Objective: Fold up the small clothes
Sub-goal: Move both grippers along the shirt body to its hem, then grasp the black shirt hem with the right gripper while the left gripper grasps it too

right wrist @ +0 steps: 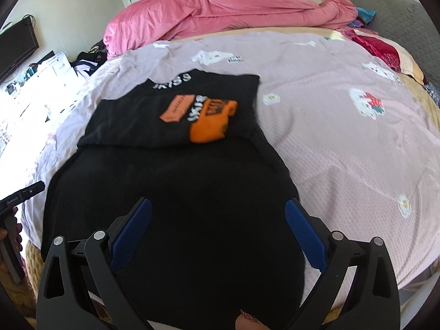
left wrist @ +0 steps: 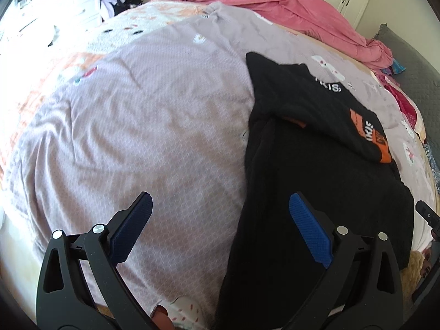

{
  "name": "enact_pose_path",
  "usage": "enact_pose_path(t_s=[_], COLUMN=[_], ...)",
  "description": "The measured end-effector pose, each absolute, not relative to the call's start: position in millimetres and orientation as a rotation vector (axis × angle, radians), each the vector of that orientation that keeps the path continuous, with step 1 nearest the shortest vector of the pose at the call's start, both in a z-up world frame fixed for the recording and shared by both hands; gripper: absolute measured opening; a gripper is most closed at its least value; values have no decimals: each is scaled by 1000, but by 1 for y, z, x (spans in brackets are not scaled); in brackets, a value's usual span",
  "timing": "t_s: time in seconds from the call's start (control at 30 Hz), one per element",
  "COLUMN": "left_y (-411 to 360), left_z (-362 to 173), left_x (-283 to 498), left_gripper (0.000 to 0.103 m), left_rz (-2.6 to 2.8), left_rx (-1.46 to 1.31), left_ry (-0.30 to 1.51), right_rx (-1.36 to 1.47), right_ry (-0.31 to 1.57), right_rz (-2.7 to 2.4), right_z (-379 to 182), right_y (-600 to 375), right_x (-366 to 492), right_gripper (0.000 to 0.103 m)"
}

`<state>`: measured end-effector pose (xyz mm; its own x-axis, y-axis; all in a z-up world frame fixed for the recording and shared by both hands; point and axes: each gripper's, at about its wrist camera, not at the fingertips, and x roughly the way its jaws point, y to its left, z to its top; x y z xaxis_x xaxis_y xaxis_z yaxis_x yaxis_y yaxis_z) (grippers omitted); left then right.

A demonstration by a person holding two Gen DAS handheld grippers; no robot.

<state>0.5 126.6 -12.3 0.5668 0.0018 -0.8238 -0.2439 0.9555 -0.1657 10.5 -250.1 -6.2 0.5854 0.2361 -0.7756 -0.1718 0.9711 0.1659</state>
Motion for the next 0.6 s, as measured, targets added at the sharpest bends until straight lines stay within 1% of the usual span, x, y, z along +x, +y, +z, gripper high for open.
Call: enact_pose_path(t_s=[0.47, 0.6], left_y=[122, 116], left_z=[-30, -34], left_x=[-37, -44], left_gripper=[93, 81], left_rz=[64, 32], left_rx=[-381, -384], left_ry=[993, 1005], right_rx=[123, 150], right_ry=[1000, 1021], right_rz=[203, 195], right_z=[-26, -30], right_y=[-284, -294], right_x=[-13, -17], right_gripper=[97, 97])
